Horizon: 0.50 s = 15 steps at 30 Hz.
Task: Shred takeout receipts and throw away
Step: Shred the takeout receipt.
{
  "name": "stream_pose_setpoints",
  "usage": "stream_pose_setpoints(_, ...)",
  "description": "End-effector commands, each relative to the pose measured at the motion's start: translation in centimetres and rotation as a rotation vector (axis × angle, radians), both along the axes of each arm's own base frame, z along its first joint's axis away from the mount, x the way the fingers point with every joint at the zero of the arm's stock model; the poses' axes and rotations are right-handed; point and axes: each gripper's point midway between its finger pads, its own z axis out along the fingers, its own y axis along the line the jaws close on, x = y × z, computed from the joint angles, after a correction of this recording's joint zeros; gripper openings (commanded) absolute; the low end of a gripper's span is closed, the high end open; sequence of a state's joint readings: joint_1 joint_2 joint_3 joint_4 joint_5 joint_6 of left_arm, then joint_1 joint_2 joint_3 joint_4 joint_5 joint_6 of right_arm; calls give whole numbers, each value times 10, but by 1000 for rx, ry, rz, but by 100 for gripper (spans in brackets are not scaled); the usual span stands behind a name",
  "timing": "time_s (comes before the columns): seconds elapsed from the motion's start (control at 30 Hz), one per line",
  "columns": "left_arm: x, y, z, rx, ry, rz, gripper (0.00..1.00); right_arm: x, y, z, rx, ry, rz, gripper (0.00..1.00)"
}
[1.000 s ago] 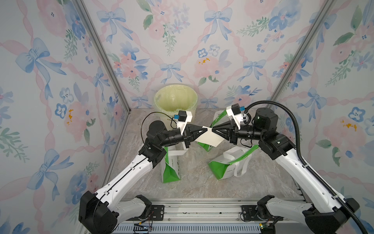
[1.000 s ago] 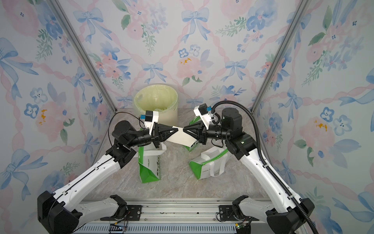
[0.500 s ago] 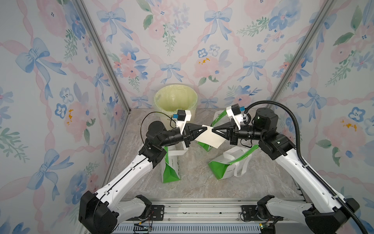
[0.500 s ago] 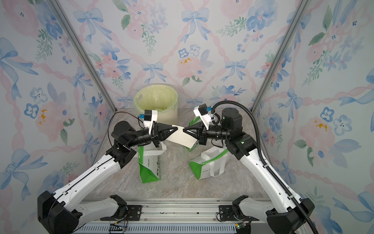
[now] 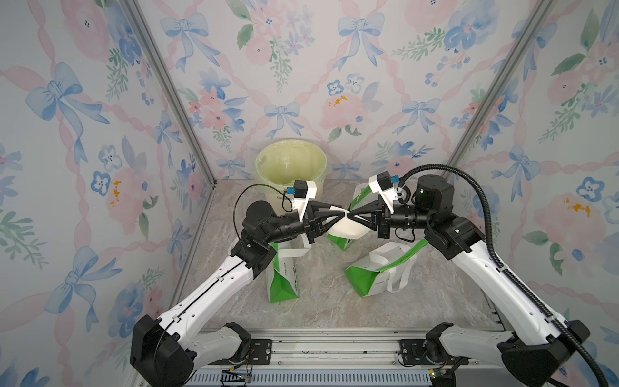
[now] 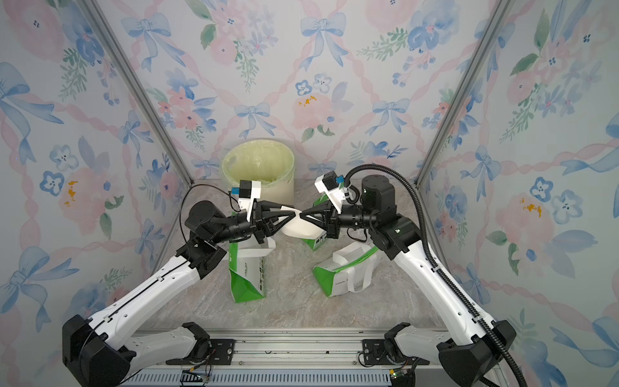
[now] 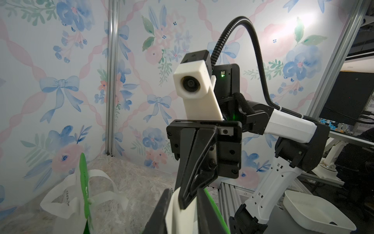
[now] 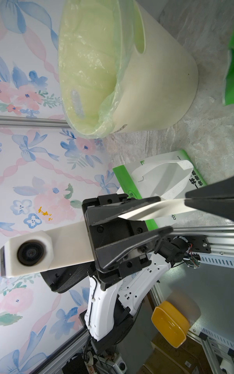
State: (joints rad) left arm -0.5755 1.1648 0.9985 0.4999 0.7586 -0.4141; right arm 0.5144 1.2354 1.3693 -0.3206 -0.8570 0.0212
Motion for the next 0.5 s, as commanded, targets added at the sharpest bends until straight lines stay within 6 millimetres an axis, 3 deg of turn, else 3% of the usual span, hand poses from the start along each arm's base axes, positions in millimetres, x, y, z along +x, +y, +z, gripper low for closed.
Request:
stream_pose_setpoints(0.0, 2, -4, 3, -10, 16, -12, 18, -3, 2, 5, -24, -37, 9, 0)
stream_pose_setpoints(0.2, 11, -4, -6, -16, 84, 18, 1, 3, 1, -1, -93, -87, -34, 0)
stream_pose_setpoints(0.47, 23, -1, -6, -77, 194, 122, 0, 15, -2, 0, -239, -361, -178, 0)
